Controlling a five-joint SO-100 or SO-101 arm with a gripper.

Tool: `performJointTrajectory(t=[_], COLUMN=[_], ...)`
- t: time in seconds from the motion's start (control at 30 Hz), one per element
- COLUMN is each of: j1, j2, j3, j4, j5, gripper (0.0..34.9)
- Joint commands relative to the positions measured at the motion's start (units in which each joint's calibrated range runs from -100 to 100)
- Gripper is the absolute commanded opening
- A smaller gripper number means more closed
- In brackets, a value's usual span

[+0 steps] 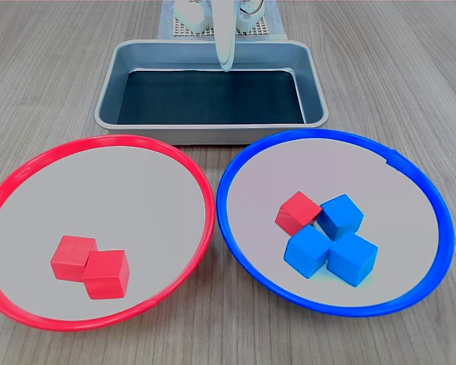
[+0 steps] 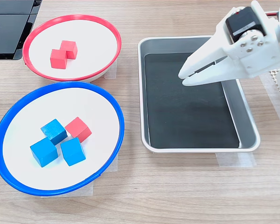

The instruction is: Relocate any red block in the blue dish to the red dish, correcting any misplacement.

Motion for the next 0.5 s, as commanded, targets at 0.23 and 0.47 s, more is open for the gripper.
performJointTrajectory(t=[0.23, 0.47], j1=[0.37, 0.09], j2=[-0.34, -0.34], j3=[0.0, 0.0], j4=[0.11, 0.11], j5=[-0.2, -0.05], gripper=[0.4, 0.4])
